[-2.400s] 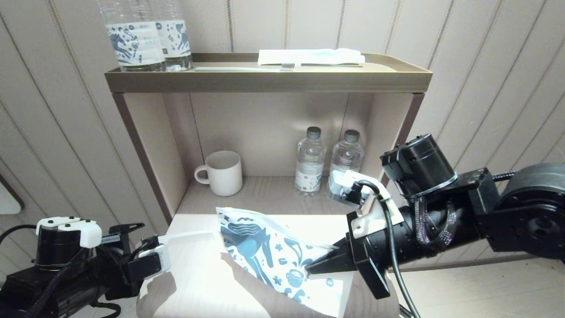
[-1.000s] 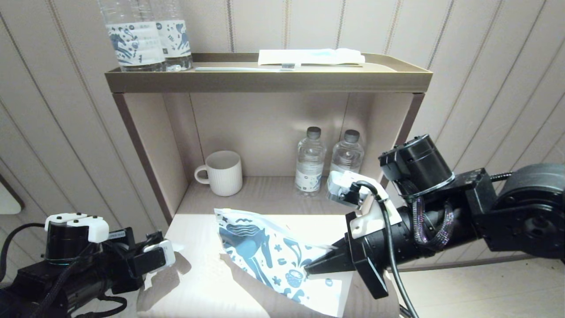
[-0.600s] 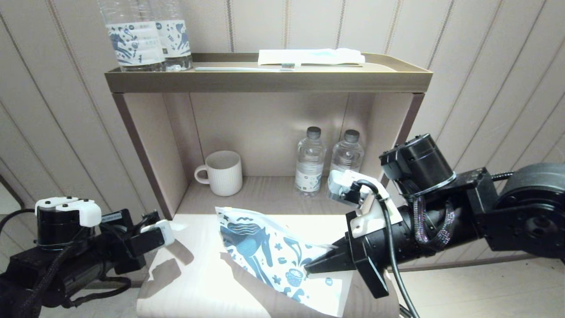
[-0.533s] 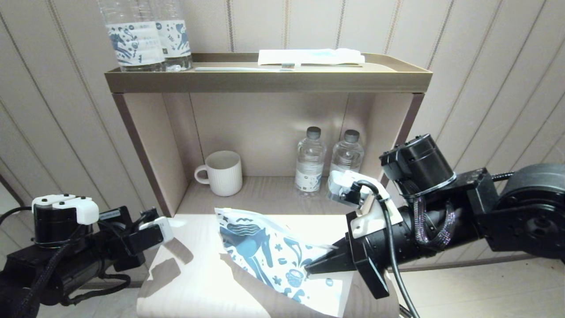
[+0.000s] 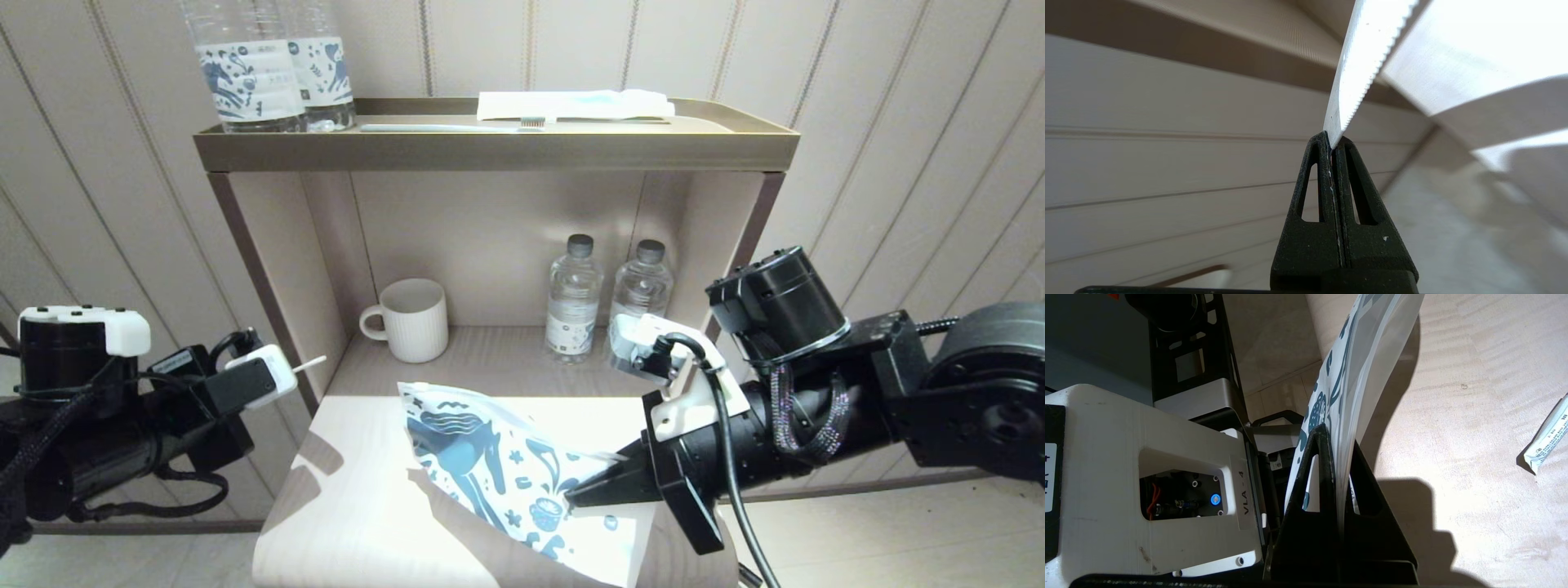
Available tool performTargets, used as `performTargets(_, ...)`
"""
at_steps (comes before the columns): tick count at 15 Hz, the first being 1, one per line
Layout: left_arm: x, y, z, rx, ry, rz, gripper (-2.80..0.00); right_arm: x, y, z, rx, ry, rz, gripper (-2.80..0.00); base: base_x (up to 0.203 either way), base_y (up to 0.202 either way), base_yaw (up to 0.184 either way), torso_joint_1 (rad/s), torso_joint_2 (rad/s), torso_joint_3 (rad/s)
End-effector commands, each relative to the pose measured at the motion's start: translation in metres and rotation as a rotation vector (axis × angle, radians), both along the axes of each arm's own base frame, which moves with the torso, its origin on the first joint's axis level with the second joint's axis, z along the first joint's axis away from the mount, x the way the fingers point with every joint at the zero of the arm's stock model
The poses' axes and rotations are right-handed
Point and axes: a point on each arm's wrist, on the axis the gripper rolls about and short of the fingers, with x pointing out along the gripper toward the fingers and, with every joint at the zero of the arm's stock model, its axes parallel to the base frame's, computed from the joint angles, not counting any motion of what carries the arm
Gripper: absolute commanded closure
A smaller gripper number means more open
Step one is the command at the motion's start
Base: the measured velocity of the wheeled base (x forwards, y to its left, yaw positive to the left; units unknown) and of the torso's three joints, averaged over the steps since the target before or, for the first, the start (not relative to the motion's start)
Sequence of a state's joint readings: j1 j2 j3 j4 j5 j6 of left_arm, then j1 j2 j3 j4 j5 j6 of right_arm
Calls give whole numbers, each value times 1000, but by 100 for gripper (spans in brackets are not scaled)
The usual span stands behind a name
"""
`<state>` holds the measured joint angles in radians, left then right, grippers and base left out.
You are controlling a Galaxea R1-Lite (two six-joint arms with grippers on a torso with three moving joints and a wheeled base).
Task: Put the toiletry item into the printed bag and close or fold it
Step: Pick up the comb, then place the comb into the storage bag
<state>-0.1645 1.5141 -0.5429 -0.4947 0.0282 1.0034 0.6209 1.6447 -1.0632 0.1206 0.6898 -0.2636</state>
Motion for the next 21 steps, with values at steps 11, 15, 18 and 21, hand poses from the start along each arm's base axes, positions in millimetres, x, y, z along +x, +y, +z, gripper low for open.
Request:
performTargets(11, 1, -16, 78, -554, 351, -61, 0, -2, 3, -5, -8, 14, 18, 0, 0, 0, 0, 0, 0, 0)
performTargets(15, 1, -23, 101, -615, 307, -129, 0, -10, 12, -5, -19, 3, 44, 0, 0, 0, 0, 0, 0, 0)
performTargets(18, 0, -36, 112, -659, 307, -167, 0, -15, 19, -4, -52, -42, 28, 0, 0, 0, 0, 0, 0, 0)
performTargets(21, 0, -63, 122, -704, 337, -239, 0, -18, 33, -7, -46, -198, -29, 0, 0, 0, 0, 0, 0, 0)
